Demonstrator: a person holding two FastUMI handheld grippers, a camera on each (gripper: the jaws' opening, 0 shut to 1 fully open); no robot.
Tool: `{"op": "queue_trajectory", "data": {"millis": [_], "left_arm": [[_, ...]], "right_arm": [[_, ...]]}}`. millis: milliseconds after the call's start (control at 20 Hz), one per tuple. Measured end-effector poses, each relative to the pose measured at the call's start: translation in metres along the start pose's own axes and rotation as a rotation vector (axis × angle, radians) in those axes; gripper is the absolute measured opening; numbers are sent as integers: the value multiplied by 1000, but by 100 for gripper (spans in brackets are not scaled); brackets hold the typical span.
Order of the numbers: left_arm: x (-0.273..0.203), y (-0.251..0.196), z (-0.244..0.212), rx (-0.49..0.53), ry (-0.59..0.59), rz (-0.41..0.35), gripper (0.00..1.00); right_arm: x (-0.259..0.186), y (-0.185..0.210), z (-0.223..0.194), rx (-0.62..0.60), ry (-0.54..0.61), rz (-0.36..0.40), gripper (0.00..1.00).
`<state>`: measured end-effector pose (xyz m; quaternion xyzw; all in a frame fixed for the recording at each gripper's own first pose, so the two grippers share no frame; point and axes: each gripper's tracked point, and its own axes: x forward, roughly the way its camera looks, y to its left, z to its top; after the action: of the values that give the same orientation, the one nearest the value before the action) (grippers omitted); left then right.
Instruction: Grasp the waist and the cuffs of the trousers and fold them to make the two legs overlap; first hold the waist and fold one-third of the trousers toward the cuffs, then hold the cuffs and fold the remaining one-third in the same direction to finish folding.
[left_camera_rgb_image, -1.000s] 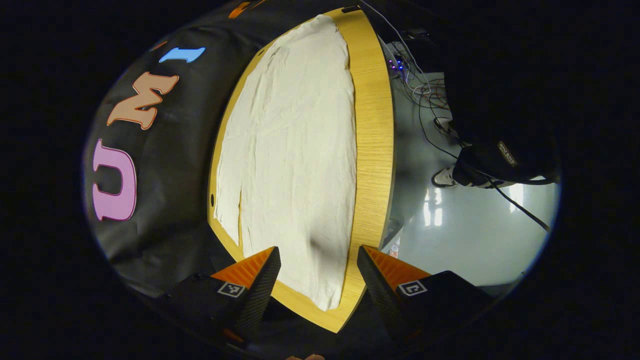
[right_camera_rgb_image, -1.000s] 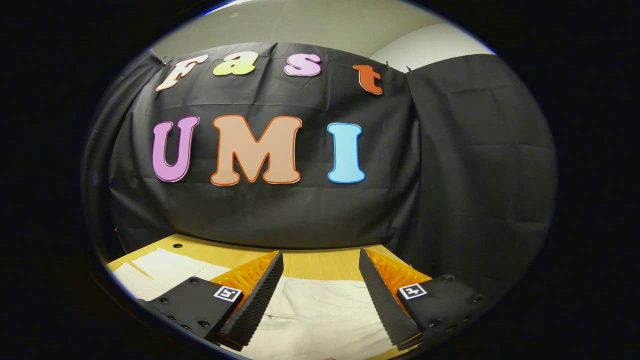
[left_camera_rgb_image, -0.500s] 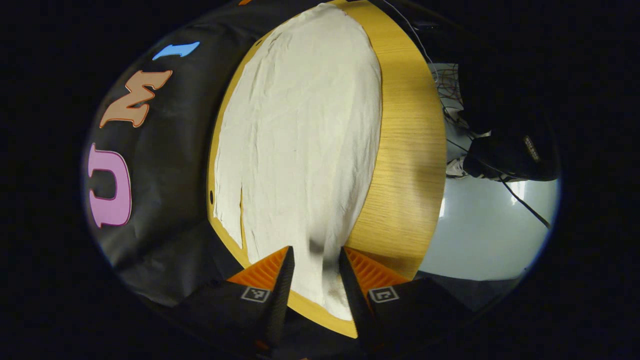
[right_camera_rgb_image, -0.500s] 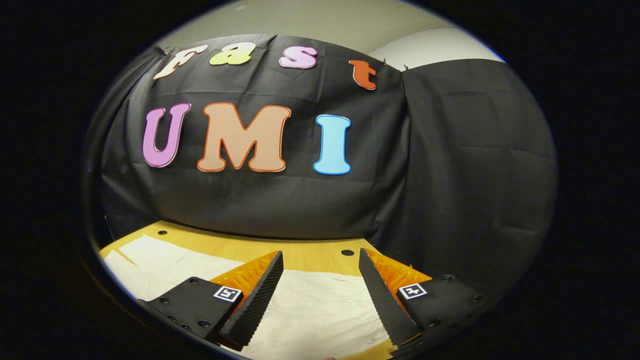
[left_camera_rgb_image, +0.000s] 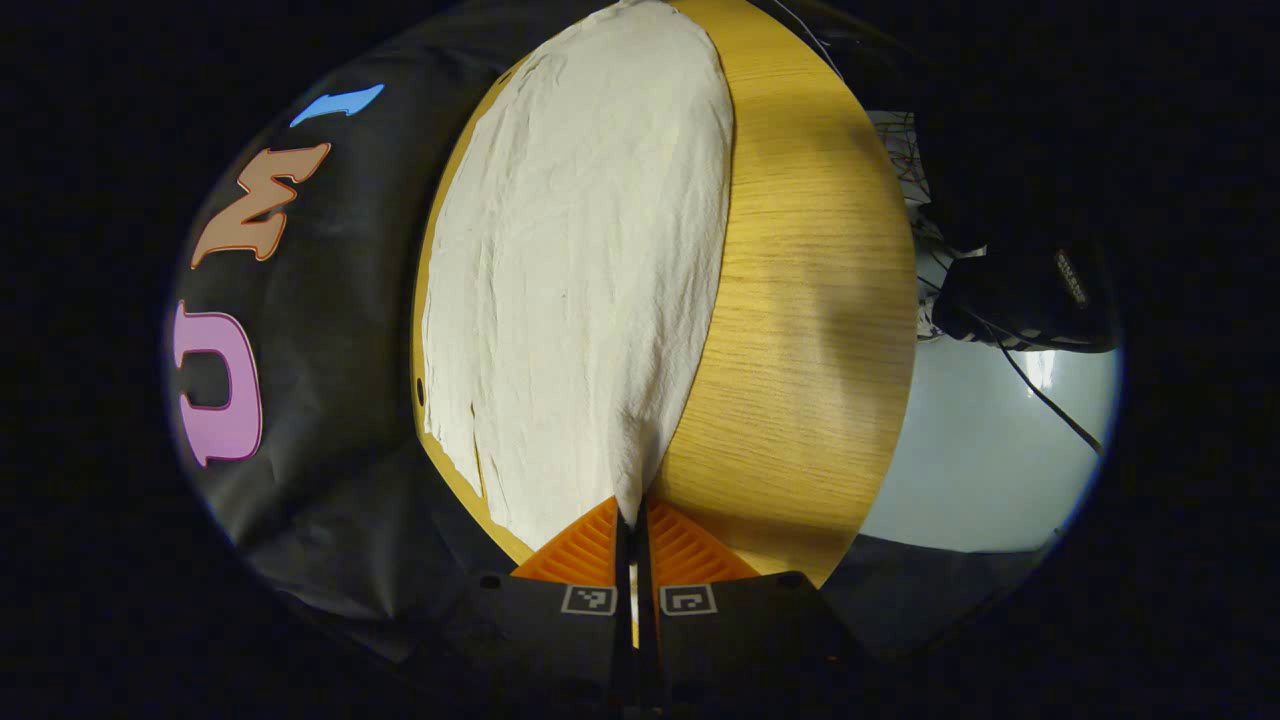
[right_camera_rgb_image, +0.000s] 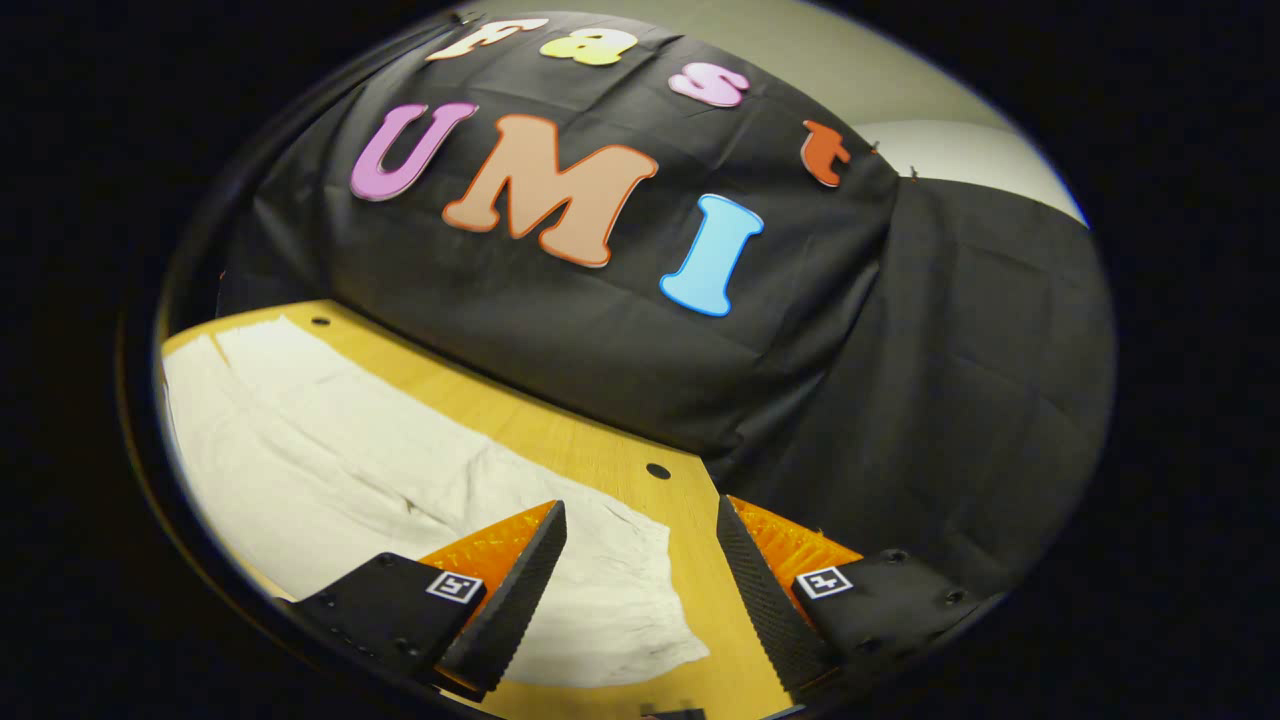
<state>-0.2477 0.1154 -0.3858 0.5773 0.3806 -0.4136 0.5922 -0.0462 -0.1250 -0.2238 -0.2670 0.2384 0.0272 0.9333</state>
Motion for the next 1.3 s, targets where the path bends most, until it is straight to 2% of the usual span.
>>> {"op": "queue_trajectory", "data": {"millis": [200,400,600,700,900,1200,1300], "left_arm": [[0,1,0,-6,1,10,0],[1,3,-1,4,10,41,0],[3,5,-2,12,14,72,0],[3,6,-2,18,17,78,0],[3,6,-3,5,35,78,0],[4,8,-7,8,60,77,0],[5,8,-8,-7,67,74,0]], "right_arm": [[-9,-4,-52,-195,84,51,98],[-14,3,-99,-463,141,144,98],[-31,15,-128,-668,173,258,98],[-32,28,-143,-731,192,322,95],[-34,45,-178,-827,272,441,98],[-13,52,-185,-945,255,467,95],[-4,56,-185,-988,238,468,91]]}}
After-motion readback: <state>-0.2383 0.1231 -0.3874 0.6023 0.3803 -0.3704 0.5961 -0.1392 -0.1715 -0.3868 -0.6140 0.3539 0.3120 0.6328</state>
